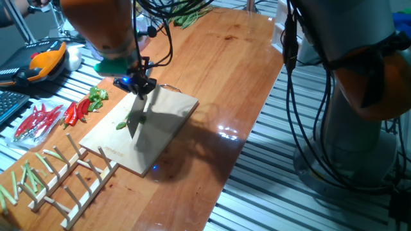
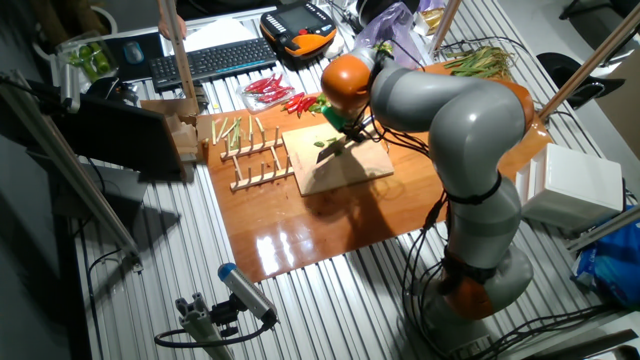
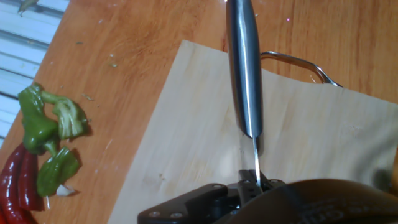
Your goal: Chop the chili peppers
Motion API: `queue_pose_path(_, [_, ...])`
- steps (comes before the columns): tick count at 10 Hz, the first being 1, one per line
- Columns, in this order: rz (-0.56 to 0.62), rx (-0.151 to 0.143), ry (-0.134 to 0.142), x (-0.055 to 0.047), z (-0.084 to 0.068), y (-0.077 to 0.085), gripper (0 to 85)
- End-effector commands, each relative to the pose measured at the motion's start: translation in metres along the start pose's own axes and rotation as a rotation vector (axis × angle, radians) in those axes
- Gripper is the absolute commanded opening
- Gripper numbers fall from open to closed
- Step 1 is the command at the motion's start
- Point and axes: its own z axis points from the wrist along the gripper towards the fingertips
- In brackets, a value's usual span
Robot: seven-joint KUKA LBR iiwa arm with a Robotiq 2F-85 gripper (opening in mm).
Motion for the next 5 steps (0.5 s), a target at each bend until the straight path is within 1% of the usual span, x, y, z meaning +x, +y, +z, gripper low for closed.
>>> queue_pose_path(1, [-0.001,-0.004,-0.01,0.0022,0.0016,-0.0022,0.0])
queue_pose_path(2, [0.003,-0.005,-0.012,0.0054,0.0025,-0.0035,0.0])
queue_pose_path(5, [0.004,-0.008,-0.012,0.0062,0.0028,-0.0034,0.0])
